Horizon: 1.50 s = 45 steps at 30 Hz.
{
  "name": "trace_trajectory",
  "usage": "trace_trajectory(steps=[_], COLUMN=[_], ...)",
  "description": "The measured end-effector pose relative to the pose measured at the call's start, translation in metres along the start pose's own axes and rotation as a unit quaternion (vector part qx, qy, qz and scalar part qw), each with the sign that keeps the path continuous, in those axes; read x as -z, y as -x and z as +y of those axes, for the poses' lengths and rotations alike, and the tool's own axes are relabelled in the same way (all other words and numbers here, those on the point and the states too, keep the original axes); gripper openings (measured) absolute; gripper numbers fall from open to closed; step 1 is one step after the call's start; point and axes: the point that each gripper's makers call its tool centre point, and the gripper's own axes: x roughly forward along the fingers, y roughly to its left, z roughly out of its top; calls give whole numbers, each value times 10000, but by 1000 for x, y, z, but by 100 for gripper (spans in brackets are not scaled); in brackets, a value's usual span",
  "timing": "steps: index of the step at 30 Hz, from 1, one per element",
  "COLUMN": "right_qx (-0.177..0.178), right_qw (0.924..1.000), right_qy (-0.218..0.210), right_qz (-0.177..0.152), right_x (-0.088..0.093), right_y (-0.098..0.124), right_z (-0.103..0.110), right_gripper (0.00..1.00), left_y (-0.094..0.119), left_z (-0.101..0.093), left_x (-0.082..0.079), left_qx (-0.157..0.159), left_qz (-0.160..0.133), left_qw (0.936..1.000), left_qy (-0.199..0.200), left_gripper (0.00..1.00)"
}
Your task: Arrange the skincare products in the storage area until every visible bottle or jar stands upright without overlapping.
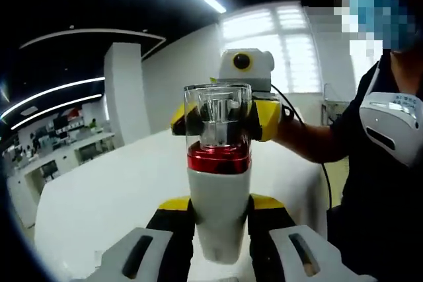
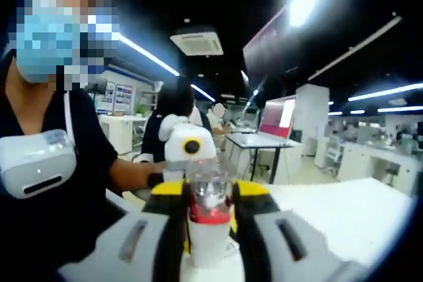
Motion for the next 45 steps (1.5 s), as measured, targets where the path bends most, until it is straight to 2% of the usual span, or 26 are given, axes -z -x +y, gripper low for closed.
trace_trajectory(steps=[14,26,45], right_qx=[276,444,673], right_qw=[9994,9986,9968], right_qy=[191,273,430], right_qz=[-7,-31,-55], right_x=[-4,-5,-10], right_y=[46,68,96], right_z=[-15,-28,-53], right_gripper=[26,26,26], left_y=[-45,-68,-103], left_z=[-1,3,18], left_x=[-19,-28,-47], left_qx=[284,430,516], left_qz=[0,-20,-209], left_qw=[9995,9987,9979], left_qy=[-170,-258,-339], left_gripper=[30,30,30])
